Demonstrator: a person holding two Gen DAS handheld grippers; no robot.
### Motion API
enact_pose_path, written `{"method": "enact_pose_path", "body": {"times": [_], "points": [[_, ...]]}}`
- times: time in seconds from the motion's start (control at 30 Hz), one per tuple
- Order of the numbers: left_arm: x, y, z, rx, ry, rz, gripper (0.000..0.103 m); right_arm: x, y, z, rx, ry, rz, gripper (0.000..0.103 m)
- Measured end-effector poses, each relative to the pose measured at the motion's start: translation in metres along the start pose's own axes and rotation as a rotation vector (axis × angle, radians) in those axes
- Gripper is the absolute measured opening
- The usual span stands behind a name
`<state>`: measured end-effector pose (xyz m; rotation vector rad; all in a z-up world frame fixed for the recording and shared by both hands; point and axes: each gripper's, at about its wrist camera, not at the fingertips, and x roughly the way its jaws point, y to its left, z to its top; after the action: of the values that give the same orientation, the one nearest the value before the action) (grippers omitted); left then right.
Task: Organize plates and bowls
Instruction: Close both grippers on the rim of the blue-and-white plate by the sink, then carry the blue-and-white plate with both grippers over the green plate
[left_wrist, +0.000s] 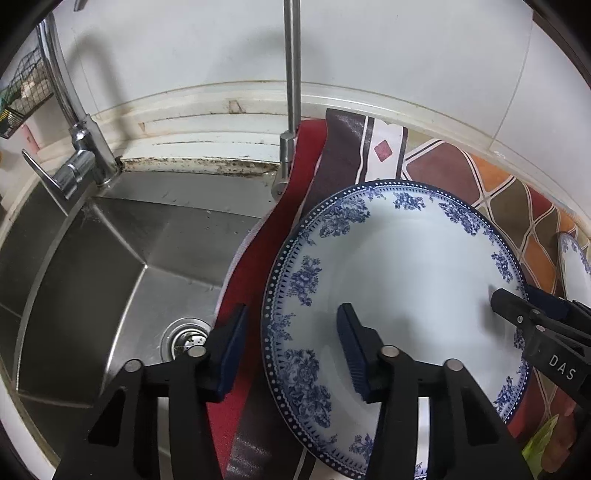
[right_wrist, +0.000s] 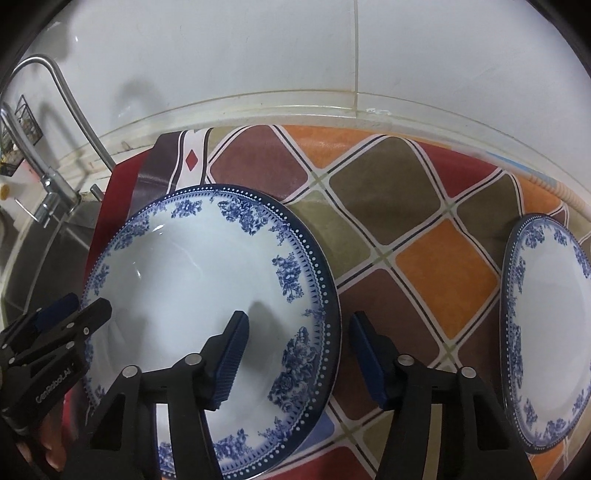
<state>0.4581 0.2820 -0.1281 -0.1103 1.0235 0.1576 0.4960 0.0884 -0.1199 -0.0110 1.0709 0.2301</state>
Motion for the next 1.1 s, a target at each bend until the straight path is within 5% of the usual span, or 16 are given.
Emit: {"method": "enact_pose_path", "body": {"times": [0.1,0.47,1.1], "points": [[0.0,0.0,0.001,0.007,-0.006,0.003,0.037,0.003,0.004,0.002,-0.012,-0.005,-0.012,0.05],[-0.005,-0.002,0.0,0.001,-0.01,0.016,0.035,0.002,0.006,0.005,-0.016,-0.012,-0.02,0.039],[-0.069,-0.031,-0.021,0.026,-0.082,-0.026,0.035,-0.049,-0.01,-0.003,0.01,-0.045,-0.03,0.039]]}}
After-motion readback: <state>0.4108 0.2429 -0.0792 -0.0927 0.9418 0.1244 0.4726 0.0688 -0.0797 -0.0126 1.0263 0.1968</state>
